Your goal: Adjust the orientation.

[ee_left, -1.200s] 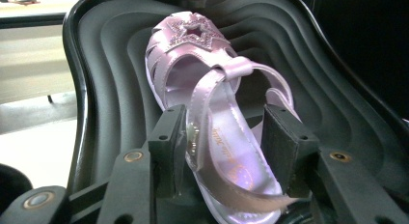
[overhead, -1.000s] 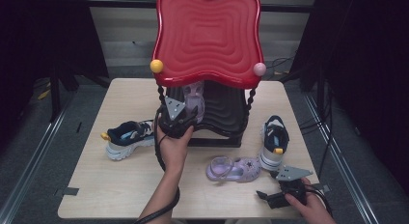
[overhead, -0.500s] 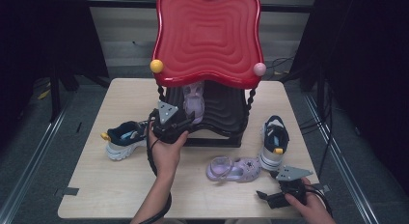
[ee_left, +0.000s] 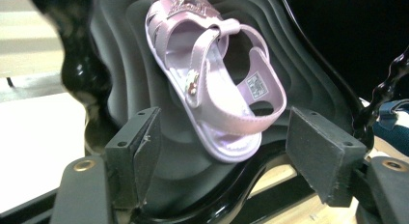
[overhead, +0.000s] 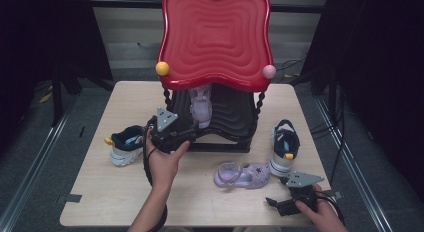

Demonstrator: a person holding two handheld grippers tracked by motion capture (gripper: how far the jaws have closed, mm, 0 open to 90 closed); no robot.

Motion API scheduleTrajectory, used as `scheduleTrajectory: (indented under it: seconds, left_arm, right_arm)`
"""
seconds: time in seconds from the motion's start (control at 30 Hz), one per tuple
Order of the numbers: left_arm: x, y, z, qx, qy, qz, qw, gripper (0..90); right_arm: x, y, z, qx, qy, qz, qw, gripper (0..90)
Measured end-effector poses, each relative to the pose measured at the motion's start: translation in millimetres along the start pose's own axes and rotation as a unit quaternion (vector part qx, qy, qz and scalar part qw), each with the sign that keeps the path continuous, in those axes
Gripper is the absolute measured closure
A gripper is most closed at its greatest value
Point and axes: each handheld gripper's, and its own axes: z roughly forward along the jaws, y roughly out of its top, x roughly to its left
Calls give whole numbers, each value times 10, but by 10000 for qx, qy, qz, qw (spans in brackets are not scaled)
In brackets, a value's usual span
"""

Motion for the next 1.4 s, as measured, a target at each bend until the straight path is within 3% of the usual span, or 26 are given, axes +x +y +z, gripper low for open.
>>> scheduleTrajectory:
  seconds: [0.4, 0.7, 1.07, 1.4]
  left_arm:
    - [72, -150, -75, 214, -257, -93, 9994, 184]
    - [114, -293, -113, 390, -410, -92, 9984, 162]
    - [152, -575, -112, 724, -632, -82, 9953, 152]
    - [169, -737, -97, 944, -790, 18, 9924, 151]
  right_arm:
    - [-2, 0, 2, -11, 2, -15, 10000, 106]
    - [-1, 0, 1, -10, 1, -12, 10000, 106]
    - [-1, 0, 1, -8, 2, -9, 10000, 106]
    - [1, 0, 2, -8, -6, -4, 10000, 105]
